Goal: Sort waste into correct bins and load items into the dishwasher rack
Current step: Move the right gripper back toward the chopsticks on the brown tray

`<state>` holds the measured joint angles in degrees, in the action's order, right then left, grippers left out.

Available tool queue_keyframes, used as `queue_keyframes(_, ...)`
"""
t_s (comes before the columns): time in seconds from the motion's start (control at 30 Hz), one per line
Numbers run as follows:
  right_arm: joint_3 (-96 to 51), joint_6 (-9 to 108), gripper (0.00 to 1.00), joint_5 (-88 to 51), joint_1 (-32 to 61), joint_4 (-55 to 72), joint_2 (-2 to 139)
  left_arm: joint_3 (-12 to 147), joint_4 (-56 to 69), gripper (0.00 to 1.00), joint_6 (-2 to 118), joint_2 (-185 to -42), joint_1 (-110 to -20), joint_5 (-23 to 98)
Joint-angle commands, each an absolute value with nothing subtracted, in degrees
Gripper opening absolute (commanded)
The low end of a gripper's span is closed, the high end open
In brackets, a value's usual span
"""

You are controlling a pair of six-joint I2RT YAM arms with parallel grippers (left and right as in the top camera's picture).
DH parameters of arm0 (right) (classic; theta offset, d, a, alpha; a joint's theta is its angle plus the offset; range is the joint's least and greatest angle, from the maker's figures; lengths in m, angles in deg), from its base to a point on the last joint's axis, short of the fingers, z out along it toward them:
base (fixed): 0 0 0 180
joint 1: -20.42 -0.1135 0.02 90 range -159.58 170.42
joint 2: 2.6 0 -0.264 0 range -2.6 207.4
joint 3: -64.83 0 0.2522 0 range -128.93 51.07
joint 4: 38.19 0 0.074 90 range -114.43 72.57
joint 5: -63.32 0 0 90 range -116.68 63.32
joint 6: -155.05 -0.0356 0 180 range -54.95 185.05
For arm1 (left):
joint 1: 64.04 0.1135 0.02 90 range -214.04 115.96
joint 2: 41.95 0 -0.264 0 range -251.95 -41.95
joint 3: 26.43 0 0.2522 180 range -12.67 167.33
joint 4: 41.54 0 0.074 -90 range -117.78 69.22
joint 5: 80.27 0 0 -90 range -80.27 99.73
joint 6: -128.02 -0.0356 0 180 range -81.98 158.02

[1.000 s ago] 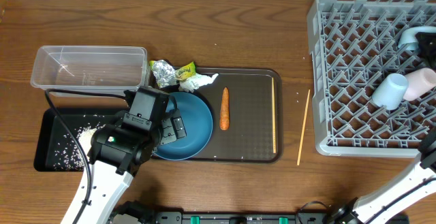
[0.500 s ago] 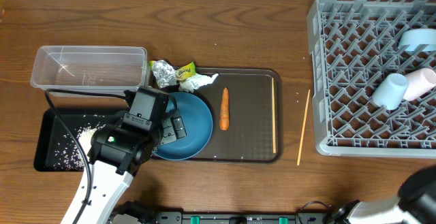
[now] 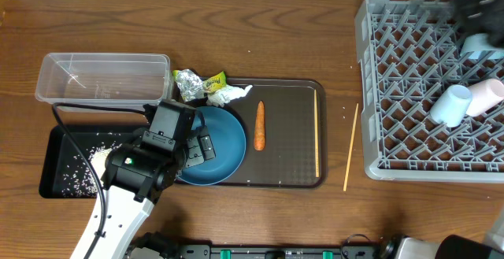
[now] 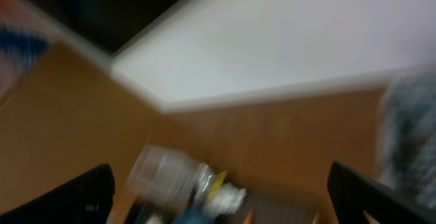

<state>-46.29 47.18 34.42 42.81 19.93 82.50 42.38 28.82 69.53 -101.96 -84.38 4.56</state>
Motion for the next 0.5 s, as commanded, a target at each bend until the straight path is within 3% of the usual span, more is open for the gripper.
queue_keyframes(0.0,-46.32,53.78,0.99,18.42,34.84,29.51,82.57,43.06,29.01,0.98,69.40,-101.85,-84.20,3.47)
queue_keyframes(0.2,-46.32,44.45,0.99,-31.69,16.32,44.13,82.85,43.06,28.99,0.98,69.40,-101.85,-84.20,3.47)
queue_keyframes(0.27,-46.32,42.77,0.99,-37.11,11.12,45.07,82.92,43.06,29.01,0.98,69.40,-101.85,-84.20,3.47)
queue_keyframes(0.47,-46.16,40.27,0.99,-35.61,3.12,46.95,83.25,43.06,28.99,0.98,69.40,-101.85,-84.20,3.47)
